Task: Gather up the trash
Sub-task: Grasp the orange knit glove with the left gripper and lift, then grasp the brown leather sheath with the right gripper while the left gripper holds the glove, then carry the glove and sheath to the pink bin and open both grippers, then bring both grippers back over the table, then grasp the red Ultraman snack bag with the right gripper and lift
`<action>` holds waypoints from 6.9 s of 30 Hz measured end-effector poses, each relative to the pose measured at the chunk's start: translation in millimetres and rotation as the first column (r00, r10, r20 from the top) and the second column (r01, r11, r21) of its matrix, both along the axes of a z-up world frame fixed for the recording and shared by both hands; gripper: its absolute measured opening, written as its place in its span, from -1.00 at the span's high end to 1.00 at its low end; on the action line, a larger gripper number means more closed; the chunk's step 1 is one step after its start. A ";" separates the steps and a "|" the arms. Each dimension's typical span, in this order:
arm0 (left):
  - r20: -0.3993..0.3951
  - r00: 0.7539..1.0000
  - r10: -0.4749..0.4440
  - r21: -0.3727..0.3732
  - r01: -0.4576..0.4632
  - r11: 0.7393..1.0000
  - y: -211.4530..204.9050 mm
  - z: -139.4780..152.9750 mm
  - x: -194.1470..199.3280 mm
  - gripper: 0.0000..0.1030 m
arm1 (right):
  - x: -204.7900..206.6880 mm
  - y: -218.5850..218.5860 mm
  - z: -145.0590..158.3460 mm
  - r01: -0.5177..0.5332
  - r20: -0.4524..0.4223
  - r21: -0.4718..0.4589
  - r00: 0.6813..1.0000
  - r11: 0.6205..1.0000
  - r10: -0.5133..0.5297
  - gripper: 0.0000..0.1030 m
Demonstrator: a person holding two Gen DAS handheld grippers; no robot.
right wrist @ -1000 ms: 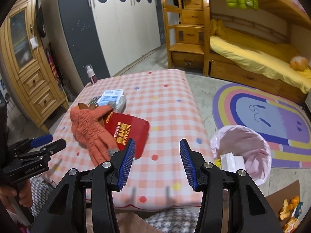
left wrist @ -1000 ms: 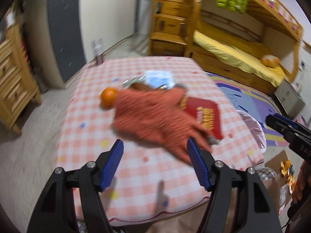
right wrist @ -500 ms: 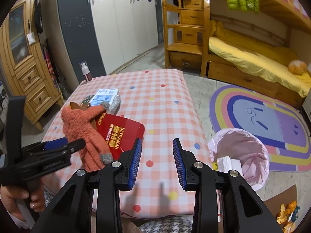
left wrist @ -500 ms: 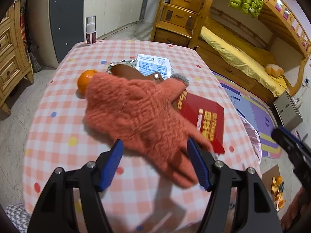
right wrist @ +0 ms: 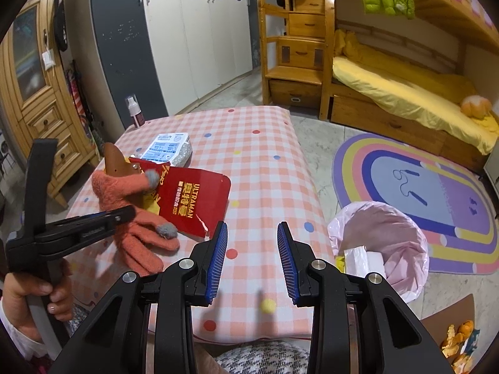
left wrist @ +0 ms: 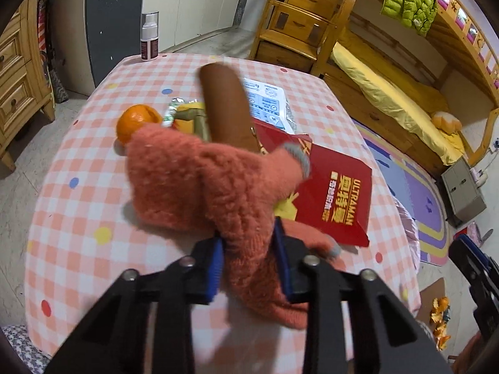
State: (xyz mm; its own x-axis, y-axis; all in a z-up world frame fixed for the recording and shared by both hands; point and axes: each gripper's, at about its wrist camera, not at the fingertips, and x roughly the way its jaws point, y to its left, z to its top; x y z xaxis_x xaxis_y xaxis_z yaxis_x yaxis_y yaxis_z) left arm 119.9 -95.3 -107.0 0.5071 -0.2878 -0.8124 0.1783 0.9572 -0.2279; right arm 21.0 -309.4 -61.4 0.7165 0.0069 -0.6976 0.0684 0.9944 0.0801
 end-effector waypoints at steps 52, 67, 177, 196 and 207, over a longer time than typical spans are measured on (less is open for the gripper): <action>0.231 0.968 -0.099 -0.048 0.113 0.992 70.3 93.6 -35.8 0.81 | -1.0 26.6 3.2 -0.083 -0.004 0.010 0.997 0.996 0.083 0.08; 0.236 0.972 0.001 0.021 -0.006 1.000 130.1 85.5 -59.8 0.81 | 27.7 133.8 -8.4 -0.359 -0.054 0.023 0.931 0.933 0.360 -0.11; 0.234 0.882 -0.410 0.106 0.396 0.912 -106.2 70.7 -56.9 -0.11 | -40.7 -90.9 21.3 0.172 0.071 0.163 0.980 0.972 -0.185 -0.22; 0.177 0.982 -0.060 0.118 0.040 0.992 60.3 37.3 -39.6 -0.11 | 35.6 13.1 -6.4 -0.056 -0.025 0.048 0.998 0.997 0.057 -0.10; 0.157 0.987 -0.027 0.142 0.005 0.990 62.8 26.6 -0.7 -0.11 | 117.3 23.9 -24.3 -0.105 -0.072 0.045 0.992 0.994 0.108 0.52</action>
